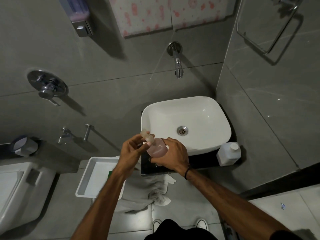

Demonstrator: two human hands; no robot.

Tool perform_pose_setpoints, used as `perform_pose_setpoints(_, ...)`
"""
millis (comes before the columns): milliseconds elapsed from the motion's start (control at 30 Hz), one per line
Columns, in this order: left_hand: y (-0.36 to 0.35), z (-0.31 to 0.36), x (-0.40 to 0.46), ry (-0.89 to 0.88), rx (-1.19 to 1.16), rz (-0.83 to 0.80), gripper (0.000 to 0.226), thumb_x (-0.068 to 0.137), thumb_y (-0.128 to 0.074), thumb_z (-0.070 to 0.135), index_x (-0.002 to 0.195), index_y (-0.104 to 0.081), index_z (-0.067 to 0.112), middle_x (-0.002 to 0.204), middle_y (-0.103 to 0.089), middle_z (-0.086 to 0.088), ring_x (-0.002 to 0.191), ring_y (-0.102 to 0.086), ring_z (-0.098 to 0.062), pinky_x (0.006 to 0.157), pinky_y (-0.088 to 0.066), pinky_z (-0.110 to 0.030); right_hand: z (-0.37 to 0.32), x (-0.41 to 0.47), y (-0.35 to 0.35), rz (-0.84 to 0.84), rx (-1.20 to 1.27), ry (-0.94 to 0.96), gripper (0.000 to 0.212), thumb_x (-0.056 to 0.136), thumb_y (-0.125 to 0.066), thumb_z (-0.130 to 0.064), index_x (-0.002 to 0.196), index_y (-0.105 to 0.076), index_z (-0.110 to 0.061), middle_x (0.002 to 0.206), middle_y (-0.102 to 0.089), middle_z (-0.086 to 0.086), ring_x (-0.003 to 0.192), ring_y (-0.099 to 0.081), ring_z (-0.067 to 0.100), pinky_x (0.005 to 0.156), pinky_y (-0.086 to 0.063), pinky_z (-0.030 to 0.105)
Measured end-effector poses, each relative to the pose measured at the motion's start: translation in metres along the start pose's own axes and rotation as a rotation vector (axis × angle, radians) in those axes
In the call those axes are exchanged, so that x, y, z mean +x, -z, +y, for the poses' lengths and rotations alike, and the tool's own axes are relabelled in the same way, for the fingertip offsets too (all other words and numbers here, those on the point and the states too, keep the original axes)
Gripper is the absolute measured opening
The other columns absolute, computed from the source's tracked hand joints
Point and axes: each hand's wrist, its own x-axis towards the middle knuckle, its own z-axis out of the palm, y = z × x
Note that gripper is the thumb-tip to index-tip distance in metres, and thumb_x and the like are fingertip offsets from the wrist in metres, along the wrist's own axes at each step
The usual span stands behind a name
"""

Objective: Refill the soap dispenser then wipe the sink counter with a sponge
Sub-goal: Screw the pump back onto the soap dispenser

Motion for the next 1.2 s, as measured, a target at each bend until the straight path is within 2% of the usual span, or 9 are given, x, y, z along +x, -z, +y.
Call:
perform_pose_setpoints(133, -0.005, 0.002, 0.003, 0.024, -0.028, -0.063, 0.047, 0.084, -0.067, 0.002, 0.131, -0.060, 0.003, 0.124, -0.074, -0.018, 0.119, -0.070, -0.029, 0.090, -0.059, -0.031, -0.001, 0.001, -0.003, -0.061, -0.055, 0.026, 0.051, 0.044, -0.079, -0.064, 0.081, -0.060, -0.035, 0.072, -0.054, -0.018, 0.067, -0.050, 0.006, 0.054, -0.034, 0.019)
perform_pose_setpoints(300, -0.020, 0.001, 0.004, 0.002, 0.011, 0.109, 0.045, 0.079, -0.088, 0.025, 0.115, -0.069, 0.007, 0.119, -0.076, -0.012, 0.109, -0.074, -0.030, 0.079, -0.061, -0.026, -0.007, -0.002, -0.007, -0.065, -0.038, 0.027, 0.052, 0.044, -0.077, -0.069, 0.079, -0.056, -0.036, 0.075, -0.057, -0.019, 0.070, -0.049, 0.005, 0.060, -0.039, 0.020)
perform_pose_setpoints(400, -0.008, -0.006, 0.004, -0.009, -0.013, 0.207, 0.059, 0.060, -0.096, 0.025, 0.109, -0.069, 0.007, 0.109, -0.077, -0.011, 0.100, -0.074, -0.026, 0.086, -0.061, -0.034, -0.006, -0.003, -0.004, -0.039, 0.010, 0.041, 0.059, 0.046, -0.078, -0.071, 0.089, -0.065, -0.032, 0.078, -0.064, -0.016, 0.072, -0.054, 0.003, 0.060, -0.042, 0.017)
perform_pose_setpoints(533, 0.009, -0.012, -0.001, -0.037, -0.073, 0.124, 0.054, 0.055, -0.101, 0.028, 0.102, -0.075, 0.018, 0.096, -0.076, -0.007, 0.092, -0.071, -0.022, 0.090, -0.061, -0.034, -0.002, -0.001, 0.001, -0.040, 0.013, 0.041, 0.059, 0.047, -0.079, -0.070, 0.090, -0.068, -0.031, 0.079, -0.066, -0.014, 0.072, -0.057, 0.005, 0.061, -0.045, 0.019)
perform_pose_setpoints(633, 0.008, -0.011, -0.002, -0.041, 0.043, 0.129, 0.053, 0.059, -0.099, 0.034, 0.104, -0.074, 0.019, 0.099, -0.077, -0.006, 0.095, -0.073, -0.021, 0.087, -0.060, -0.031, -0.002, 0.001, 0.001, -0.063, -0.011, 0.022, 0.059, 0.046, -0.077, -0.070, 0.091, -0.068, -0.032, 0.079, -0.065, -0.015, 0.073, -0.057, 0.006, 0.062, -0.047, 0.023)
perform_pose_setpoints(767, -0.003, -0.008, 0.003, -0.066, 0.204, 0.276, 0.052, 0.049, -0.101, 0.041, 0.088, -0.073, 0.022, 0.085, -0.078, -0.003, 0.081, -0.075, -0.019, 0.075, -0.063, -0.031, -0.003, 0.001, -0.003, -0.104, -0.015, 0.015, 0.064, 0.046, -0.076, -0.071, 0.098, -0.069, -0.033, 0.083, -0.066, -0.016, 0.075, -0.058, 0.006, 0.063, -0.046, 0.020)
perform_pose_setpoints(833, -0.004, -0.004, 0.005, -0.055, 0.141, 0.244, 0.055, 0.047, -0.102, 0.038, 0.092, -0.075, 0.022, 0.082, -0.077, 0.000, 0.081, -0.076, -0.018, 0.078, -0.065, -0.034, -0.003, 0.000, -0.002, -0.091, 0.002, -0.007, 0.062, 0.045, -0.077, -0.071, 0.094, -0.069, -0.033, 0.079, -0.064, -0.017, 0.071, -0.056, 0.003, 0.060, -0.040, 0.016)
perform_pose_setpoints(1000, 0.007, 0.000, 0.003, -0.039, 0.195, 0.057, 0.051, 0.066, -0.096, 0.020, 0.112, -0.075, 0.010, 0.102, -0.081, -0.012, 0.098, -0.077, -0.029, 0.095, -0.060, -0.052, 0.003, 0.000, -0.001, -0.115, -0.017, -0.007, 0.065, 0.044, -0.077, -0.074, 0.096, -0.071, -0.035, 0.081, -0.067, -0.016, 0.073, -0.058, 0.004, 0.060, -0.038, 0.014)
perform_pose_setpoints(1200, 0.007, -0.002, -0.001, -0.196, 0.388, 0.060, 0.050, 0.076, -0.088, 0.032, 0.121, -0.071, 0.020, 0.112, -0.078, -0.002, 0.102, -0.076, -0.025, 0.091, -0.063, -0.042, 0.006, -0.003, -0.006, -0.124, -0.063, -0.003, 0.057, 0.045, -0.075, -0.076, 0.082, -0.061, -0.034, 0.076, -0.060, -0.016, 0.071, -0.056, 0.008, 0.058, -0.042, 0.022)
